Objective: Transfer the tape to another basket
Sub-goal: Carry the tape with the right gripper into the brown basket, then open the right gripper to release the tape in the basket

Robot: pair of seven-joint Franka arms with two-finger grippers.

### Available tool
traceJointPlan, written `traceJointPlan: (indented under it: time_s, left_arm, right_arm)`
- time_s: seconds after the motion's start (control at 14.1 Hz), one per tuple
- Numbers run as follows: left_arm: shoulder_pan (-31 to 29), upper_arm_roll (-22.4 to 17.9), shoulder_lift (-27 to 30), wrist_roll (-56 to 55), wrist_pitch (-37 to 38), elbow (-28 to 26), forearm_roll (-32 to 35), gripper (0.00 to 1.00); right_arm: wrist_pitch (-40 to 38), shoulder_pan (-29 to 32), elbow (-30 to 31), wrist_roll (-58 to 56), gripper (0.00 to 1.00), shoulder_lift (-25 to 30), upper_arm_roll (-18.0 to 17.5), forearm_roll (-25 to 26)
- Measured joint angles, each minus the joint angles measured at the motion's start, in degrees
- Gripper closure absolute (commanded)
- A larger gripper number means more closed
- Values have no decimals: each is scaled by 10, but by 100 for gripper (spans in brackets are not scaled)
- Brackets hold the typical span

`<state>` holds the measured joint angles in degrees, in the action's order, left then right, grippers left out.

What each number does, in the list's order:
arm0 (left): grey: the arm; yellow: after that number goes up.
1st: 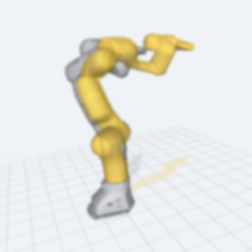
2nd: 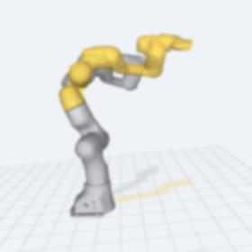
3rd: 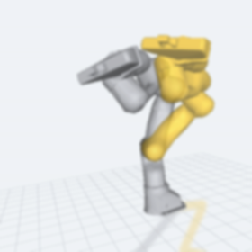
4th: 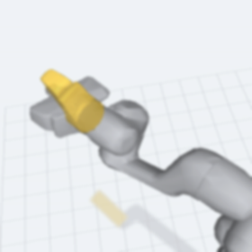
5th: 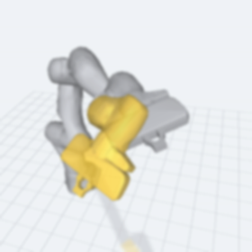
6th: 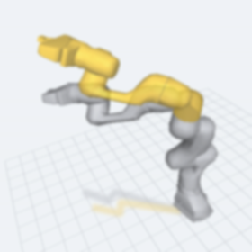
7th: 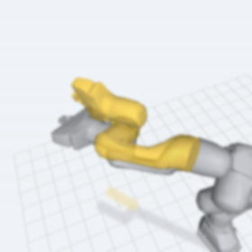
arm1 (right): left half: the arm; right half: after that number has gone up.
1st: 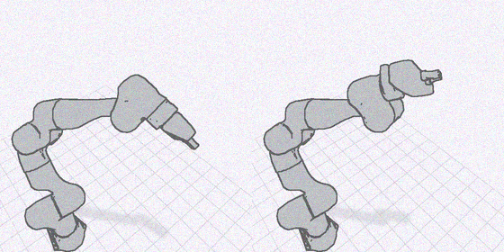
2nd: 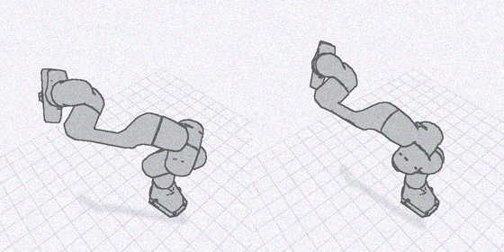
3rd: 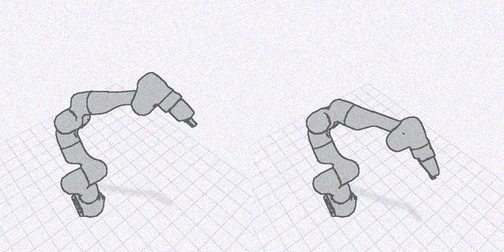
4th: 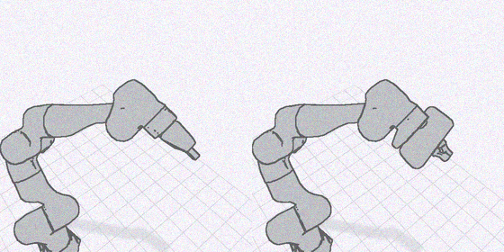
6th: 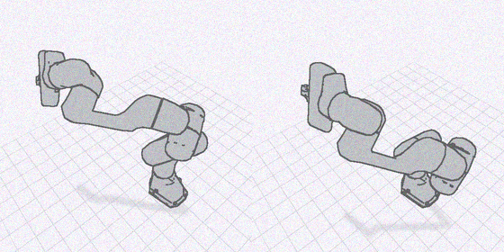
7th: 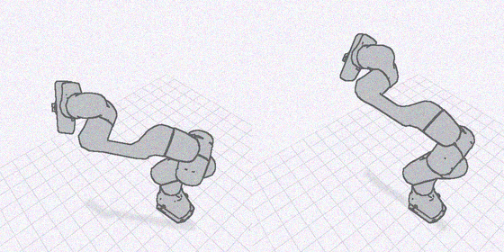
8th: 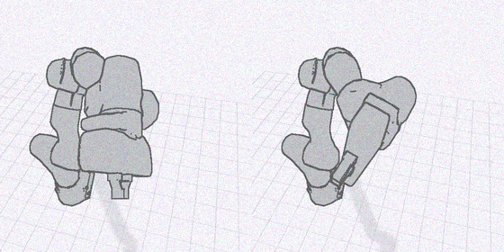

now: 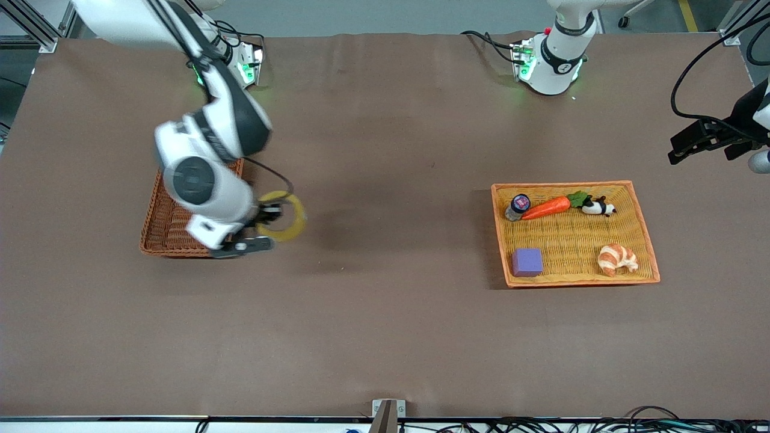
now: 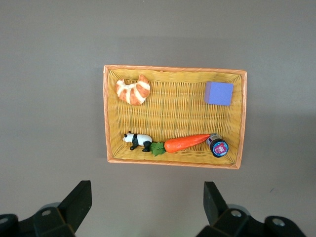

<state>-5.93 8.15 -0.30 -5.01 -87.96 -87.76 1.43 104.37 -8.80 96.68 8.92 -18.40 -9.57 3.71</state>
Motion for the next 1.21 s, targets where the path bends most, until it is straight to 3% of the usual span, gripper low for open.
traceJointPlan:
  time_s: [0.21,0.57,0.85,1.21]
  left_arm:
    - [0,1,0,0,-9,-2,0,0]
    - [1,13,27,-6,-44,-50,-4,0]
    - [3,20,41,-17,-46,-62,-4,0]
    - [3,20,41,-17,-46,-64,-4,0]
  right_arm:
    - [-5,4,42,-150,100,43,99,-4]
    - [158,6,203,-338,100,70,218,-5]
    - [308,6,338,-384,98,80,247,-6]
    - [428,4,430,-386,91,80,249,-7]
